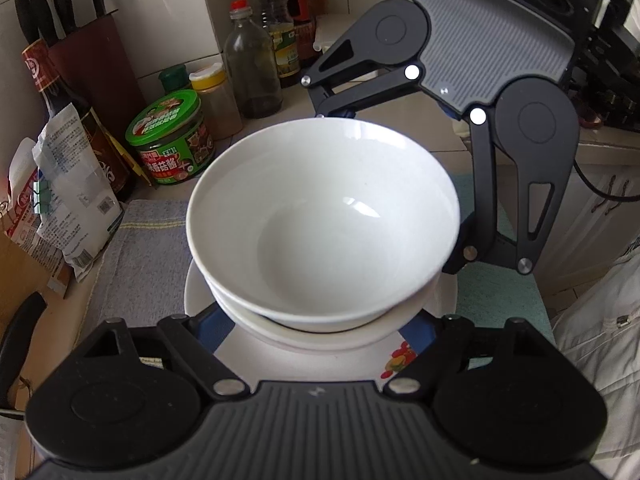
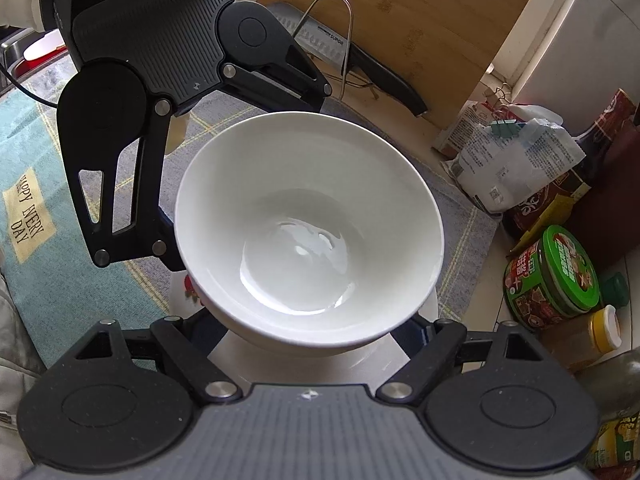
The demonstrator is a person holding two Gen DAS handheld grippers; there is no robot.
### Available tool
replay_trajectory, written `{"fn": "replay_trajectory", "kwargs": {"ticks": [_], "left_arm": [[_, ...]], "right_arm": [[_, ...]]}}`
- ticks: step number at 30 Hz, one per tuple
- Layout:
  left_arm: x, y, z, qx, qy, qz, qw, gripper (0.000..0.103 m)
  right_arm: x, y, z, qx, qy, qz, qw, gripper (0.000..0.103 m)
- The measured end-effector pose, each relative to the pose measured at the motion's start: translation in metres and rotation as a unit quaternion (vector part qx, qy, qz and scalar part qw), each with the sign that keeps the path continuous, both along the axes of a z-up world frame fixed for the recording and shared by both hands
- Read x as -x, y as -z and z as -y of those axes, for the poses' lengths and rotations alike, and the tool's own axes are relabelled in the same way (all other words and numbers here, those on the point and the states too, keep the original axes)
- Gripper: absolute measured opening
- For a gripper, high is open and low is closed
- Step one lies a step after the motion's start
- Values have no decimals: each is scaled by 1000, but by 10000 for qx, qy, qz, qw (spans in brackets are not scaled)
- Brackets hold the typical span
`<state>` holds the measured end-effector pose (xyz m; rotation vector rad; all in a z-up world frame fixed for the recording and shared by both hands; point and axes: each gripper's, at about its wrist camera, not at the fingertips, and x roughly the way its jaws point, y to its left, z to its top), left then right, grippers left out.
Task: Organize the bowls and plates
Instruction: 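Lift and carry the bowl stack with both tools over the plate stack, then lower the bowl stack onto the fruit-print plate and open both tools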
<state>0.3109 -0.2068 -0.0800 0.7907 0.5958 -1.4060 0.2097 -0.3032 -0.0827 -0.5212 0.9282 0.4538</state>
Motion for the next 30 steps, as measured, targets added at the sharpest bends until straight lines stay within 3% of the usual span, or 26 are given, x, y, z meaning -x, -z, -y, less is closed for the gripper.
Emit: {"fn": "replay_trajectory", "kwargs": {"ticks": [25, 30], "left_arm": [[-19, 9, 11, 32, -263, -416, 9988, 87], [-16, 9, 9, 71, -302, -310, 9990, 87]], "right_arm": [[-9, 8, 9, 143, 117, 77, 9998, 89], [-9, 6, 9, -77, 259, 30, 9996, 94]]}}
